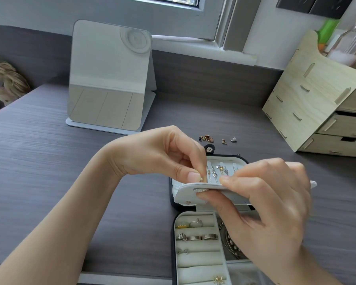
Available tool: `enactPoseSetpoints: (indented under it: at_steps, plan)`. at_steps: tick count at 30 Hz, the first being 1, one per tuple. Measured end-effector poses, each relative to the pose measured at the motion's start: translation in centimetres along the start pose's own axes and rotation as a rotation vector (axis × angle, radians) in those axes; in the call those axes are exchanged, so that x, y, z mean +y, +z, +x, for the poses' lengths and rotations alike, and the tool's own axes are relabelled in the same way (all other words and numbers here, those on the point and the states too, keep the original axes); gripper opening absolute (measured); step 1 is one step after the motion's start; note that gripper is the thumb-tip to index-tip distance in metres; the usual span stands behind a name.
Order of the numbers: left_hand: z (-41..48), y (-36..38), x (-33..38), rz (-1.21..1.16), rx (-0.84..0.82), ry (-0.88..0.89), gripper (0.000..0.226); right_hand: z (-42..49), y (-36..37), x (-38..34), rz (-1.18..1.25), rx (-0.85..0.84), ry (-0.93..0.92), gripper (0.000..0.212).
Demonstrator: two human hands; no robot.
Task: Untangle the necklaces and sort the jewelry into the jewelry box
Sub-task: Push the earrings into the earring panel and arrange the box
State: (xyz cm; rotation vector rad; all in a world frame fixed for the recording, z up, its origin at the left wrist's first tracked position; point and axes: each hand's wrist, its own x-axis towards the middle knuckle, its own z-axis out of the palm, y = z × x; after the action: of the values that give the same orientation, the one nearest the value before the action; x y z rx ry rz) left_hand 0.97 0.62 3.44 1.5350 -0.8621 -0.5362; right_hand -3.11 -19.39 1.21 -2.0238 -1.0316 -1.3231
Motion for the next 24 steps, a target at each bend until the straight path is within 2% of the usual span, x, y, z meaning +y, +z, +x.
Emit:
enactPoseSetpoints:
  at_steps: [10, 15, 18, 24]
  plan:
    - [-0.5, 0.4, 1.8, 0.356, -0.026, 0.04, 0.007, -0.1, -0.2, 0.0, 0.036, -0.03, -0.016, 0.024]
    - [-0.6, 0.6, 2.0, 0.355, -0.031, 0.008, 0.015, 0.0, -0.3, -0.1, 0.038, -0.028, -0.013, 0.027]
    - [-0.4, 0.6, 1.9, 0.327, -0.025, 0.007, 0.006, 0.0, -0.3, -0.1, 0.038, -0.023, -0.009, 0.027]
    - [-0.2, 0.7, 1.8, 0.227, 0.027, 0.003, 0.008, 0.1, -0.2, -0.2, 0.05, -0.015, 0.005, 0.025]
